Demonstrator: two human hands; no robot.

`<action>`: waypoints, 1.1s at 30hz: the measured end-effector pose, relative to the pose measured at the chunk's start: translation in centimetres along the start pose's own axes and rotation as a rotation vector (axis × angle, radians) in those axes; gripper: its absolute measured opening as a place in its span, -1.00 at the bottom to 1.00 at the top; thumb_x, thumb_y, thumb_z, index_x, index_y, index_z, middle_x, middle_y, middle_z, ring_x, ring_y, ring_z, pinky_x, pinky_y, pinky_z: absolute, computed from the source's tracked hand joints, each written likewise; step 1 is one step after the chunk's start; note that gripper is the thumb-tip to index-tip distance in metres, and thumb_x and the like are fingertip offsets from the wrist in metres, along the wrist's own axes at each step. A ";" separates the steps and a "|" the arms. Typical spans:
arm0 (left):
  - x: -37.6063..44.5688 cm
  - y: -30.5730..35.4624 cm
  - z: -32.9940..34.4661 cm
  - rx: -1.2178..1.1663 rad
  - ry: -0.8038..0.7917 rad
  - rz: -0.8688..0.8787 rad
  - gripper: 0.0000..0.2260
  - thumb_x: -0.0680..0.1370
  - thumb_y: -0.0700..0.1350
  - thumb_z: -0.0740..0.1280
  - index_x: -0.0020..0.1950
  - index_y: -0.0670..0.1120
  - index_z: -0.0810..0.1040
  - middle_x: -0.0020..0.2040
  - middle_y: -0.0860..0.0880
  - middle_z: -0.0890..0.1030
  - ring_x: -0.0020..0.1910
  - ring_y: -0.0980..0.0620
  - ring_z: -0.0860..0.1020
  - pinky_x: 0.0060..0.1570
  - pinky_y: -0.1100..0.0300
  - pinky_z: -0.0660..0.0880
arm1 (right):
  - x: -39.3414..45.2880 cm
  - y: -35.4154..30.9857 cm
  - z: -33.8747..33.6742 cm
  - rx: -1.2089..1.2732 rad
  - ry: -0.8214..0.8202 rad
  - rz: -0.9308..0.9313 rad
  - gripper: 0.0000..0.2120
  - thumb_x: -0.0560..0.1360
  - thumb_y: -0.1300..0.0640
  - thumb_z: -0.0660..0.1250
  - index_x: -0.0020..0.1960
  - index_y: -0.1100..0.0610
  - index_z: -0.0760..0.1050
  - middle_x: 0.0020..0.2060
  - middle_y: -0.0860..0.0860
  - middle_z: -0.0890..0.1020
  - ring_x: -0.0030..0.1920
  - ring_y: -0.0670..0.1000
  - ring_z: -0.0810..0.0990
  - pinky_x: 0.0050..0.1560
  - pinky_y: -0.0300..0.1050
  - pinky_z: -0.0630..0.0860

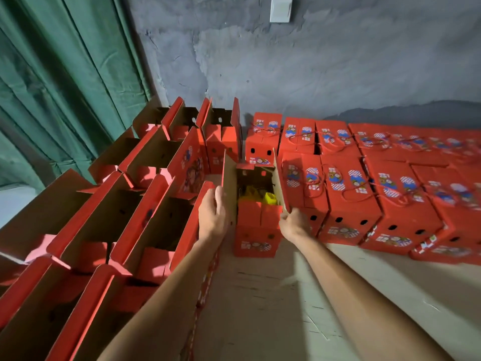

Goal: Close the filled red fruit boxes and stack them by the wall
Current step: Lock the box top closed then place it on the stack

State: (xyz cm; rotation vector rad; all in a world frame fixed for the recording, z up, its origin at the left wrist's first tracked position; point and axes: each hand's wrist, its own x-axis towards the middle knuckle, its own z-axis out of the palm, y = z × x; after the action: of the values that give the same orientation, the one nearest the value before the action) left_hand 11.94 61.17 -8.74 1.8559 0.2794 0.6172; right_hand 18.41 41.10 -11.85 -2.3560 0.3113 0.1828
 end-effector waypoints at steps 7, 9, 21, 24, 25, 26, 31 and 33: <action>-2.5 1.3 1.7 0.151 -0.099 -0.030 -0.82 0.68 -0.03 0.26 0.01 -0.12 0.55 0.01 -0.07 0.54 0.05 -0.04 0.51 0.17 -0.07 0.49 | -3.6 6.3 -4.0 0.198 -0.117 0.093 -0.67 0.61 0.03 0.40 0.22 0.21 0.42 0.02 0.10 0.57 -0.12 0.15 0.67 -0.15 0.08 0.71; -3.9 1.8 2.2 0.151 -0.120 0.000 -0.85 0.65 -0.08 0.32 0.17 -0.11 0.56 0.16 -0.08 0.52 0.24 -0.07 0.45 0.32 -0.01 0.41 | -4.5 8.8 -5.7 0.192 -0.099 0.082 -0.67 0.57 0.02 0.46 0.16 0.21 0.46 -0.07 0.09 0.61 -0.20 0.07 0.63 -0.23 0.02 0.70; -15.7 9.1 11.3 0.681 -0.191 0.135 -0.66 0.50 -0.02 0.18 -0.44 -0.10 0.47 -0.30 0.01 0.58 0.08 -0.08 0.50 0.46 -0.06 0.19 | -5.2 22.5 -18.7 0.343 -0.172 -0.012 -0.67 0.48 0.12 0.56 0.16 0.25 0.64 -0.08 0.14 0.73 -0.11 0.06 0.73 -0.23 0.02 0.71; -20.2 12.1 15.5 0.709 -0.171 0.234 -0.65 0.42 -0.07 0.21 -0.54 -0.10 0.22 -0.52 -0.01 0.42 -0.30 -0.08 0.39 0.45 -0.07 0.25 | -4.8 26.9 -23.1 0.307 -0.145 -0.021 -0.71 0.48 0.09 0.57 0.13 0.20 0.65 -0.13 0.12 0.73 -0.18 0.05 0.73 -0.30 -0.03 0.68; -21.8 13.0 17.1 0.717 -0.196 0.263 -0.66 0.40 -0.09 0.23 -0.55 -0.11 0.26 -0.55 -0.05 0.45 -0.37 -0.12 0.39 0.35 -0.05 0.36 | -4.7 28.4 -24.6 0.264 -0.108 -0.017 -0.73 0.47 0.06 0.57 0.07 0.19 0.66 -0.18 0.12 0.72 -0.22 0.08 0.72 -0.31 -0.01 0.67; -23.7 13.8 18.7 0.729 -0.225 0.268 -0.67 0.40 -0.09 0.24 -0.57 -0.13 0.34 -0.55 -0.07 0.48 -0.42 -0.17 0.41 0.20 -0.02 0.46 | -4.5 29.8 -26.1 0.204 -0.059 -0.021 -0.74 0.45 0.02 0.58 -0.01 0.19 0.67 -0.25 0.12 0.71 -0.27 0.11 0.70 -0.31 0.00 0.65; -31.6 18.5 26.5 0.851 -0.381 0.191 -0.64 0.47 0.05 0.18 -0.32 -0.15 0.63 -0.36 -0.15 0.64 -0.32 -0.24 0.60 -0.30 0.10 0.38 | -3.3 34.9 -32.3 0.056 0.110 -0.046 -0.68 0.41 -0.05 0.59 0.02 0.16 0.73 -0.22 0.10 0.74 -0.18 0.12 0.70 -0.23 -0.09 0.47; -34.6 20.1 29.0 0.863 -0.428 0.158 -0.62 0.47 0.07 0.15 -0.25 -0.13 0.65 -0.32 -0.14 0.65 -0.30 -0.24 0.62 -0.36 0.13 0.31 | -3.2 35.8 -33.5 0.080 0.151 -0.038 -0.67 0.42 -0.05 0.58 0.08 0.12 0.70 -0.09 0.11 0.75 -0.07 0.14 0.70 -0.13 -0.10 0.51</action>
State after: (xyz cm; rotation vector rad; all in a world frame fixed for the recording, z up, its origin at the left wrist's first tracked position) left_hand -3.37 14.22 -7.26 2.8010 0.1134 0.1768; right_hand 6.86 -6.65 -10.92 -2.2989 0.3394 -0.0259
